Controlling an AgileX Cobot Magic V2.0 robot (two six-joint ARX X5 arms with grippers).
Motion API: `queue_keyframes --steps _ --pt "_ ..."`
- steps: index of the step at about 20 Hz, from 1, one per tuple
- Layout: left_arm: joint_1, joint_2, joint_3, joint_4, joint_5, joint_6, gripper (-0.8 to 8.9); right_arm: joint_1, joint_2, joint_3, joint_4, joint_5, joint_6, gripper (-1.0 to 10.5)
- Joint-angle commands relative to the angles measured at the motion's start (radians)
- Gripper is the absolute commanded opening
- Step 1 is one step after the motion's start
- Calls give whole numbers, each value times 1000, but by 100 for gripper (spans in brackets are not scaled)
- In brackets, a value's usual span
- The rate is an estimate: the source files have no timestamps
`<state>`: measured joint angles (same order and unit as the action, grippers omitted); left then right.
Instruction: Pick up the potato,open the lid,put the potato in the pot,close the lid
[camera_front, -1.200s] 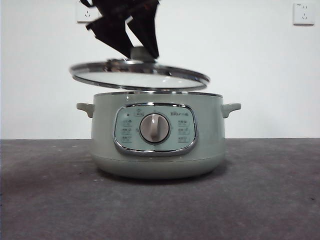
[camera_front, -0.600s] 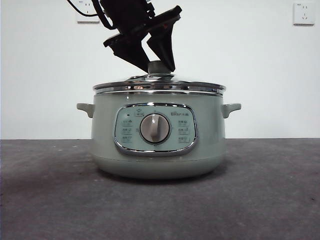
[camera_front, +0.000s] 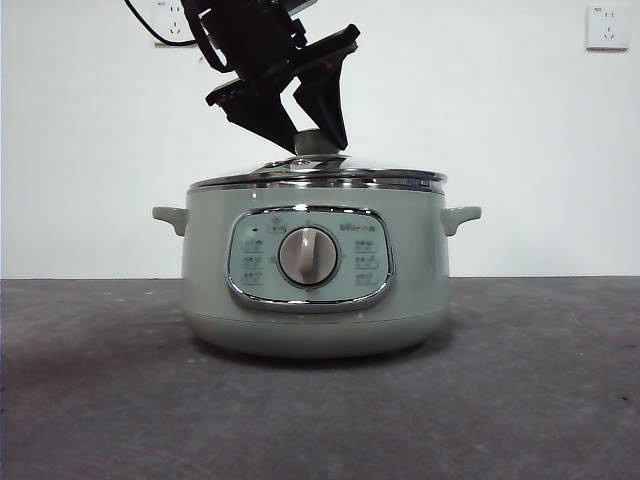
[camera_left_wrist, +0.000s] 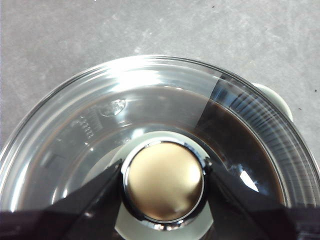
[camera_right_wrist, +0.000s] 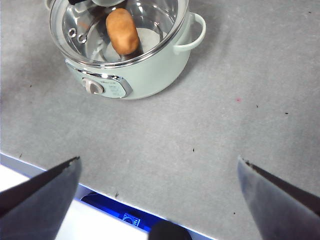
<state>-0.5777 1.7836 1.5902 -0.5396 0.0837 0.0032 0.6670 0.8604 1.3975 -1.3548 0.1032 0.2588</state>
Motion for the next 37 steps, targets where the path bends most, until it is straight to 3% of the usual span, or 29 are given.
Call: queue_keyframes --steps 1,5,7,10,15,19,20,22,23,24,29,33,37 --pt "37 23 -8 -39 -4 18 -12 0 -1 -8 -23 -2 11 881" --pt "44 25 -8 -51 3 19 24 0 -1 -8 -23 -2 11 881" --pt "41 25 -8 -58 2 27 135 0 -1 -8 -23 -2 11 881" --pt "21 25 -8 -58 -11 35 135 0 -1 -8 -23 -2 11 881" --pt "-28 25 -8 -59 -143 97 130 0 -1 -8 -23 -2 11 881" --pt "-37 25 -8 -57 -126 96 141 0 -1 -8 -23 -2 11 881" --pt "-37 25 -8 -58 -126 93 213 0 -1 -8 -23 -2 11 881" --pt "-36 24 -8 -58 -125 74 523 0 -1 -8 -23 -2 11 881" --pt "-35 23 -8 -58 -125 71 623 0 -1 -8 -23 -2 11 881" --pt "-34 21 -3 -59 -126 66 653 0 -1 -8 -23 -2 11 881" --pt "-31 -42 102 -151 -128 19 653 0 -1 -10 -23 -2 10 881" --pt "-39 -153 222 -359 -105 -4 653 0 -1 -10 -23 -2 10 881" --pt "-61 -317 230 -531 -102 -7 653 0 -1 -10 -23 -2 8 881"
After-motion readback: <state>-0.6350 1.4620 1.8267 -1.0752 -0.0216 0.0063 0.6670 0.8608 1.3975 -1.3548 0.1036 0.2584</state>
